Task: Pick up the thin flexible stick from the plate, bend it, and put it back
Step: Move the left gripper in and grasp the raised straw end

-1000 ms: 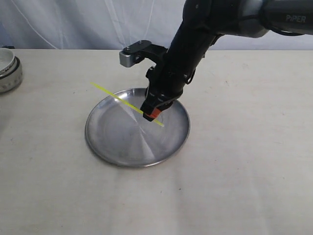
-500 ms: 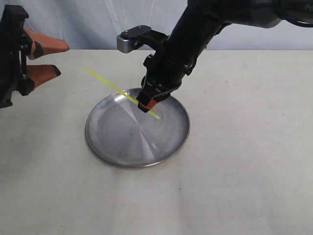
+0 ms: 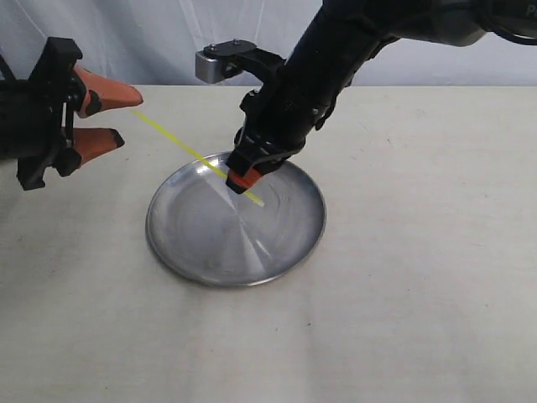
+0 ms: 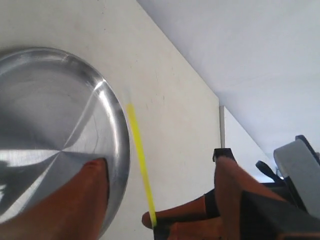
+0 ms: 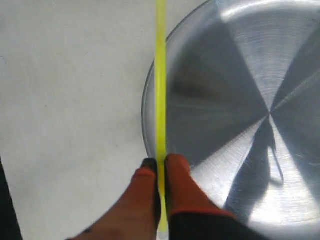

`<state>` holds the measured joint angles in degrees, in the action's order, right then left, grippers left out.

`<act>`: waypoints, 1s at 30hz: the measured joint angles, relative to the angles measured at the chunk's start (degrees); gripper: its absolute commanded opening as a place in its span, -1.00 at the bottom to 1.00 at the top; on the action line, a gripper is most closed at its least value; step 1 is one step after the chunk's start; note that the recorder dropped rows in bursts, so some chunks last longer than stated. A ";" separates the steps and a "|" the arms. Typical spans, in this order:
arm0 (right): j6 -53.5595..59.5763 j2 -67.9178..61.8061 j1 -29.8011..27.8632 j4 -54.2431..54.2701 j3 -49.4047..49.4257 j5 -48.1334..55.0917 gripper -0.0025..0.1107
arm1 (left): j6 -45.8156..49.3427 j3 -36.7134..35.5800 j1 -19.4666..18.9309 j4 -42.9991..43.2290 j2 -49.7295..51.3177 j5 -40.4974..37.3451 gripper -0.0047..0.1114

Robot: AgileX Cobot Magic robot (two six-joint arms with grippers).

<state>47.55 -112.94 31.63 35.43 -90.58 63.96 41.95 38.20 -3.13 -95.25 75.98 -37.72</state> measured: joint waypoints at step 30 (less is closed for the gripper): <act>2.90 0.00 2.10 7.13 0.10 4.34 -0.97 | 10.43 0.56 0.00 -4.05 4.42 -1.20 -0.92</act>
<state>50.46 -112.94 33.73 42.56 -90.49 68.30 52.38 38.76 -3.13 -99.29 80.40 -38.92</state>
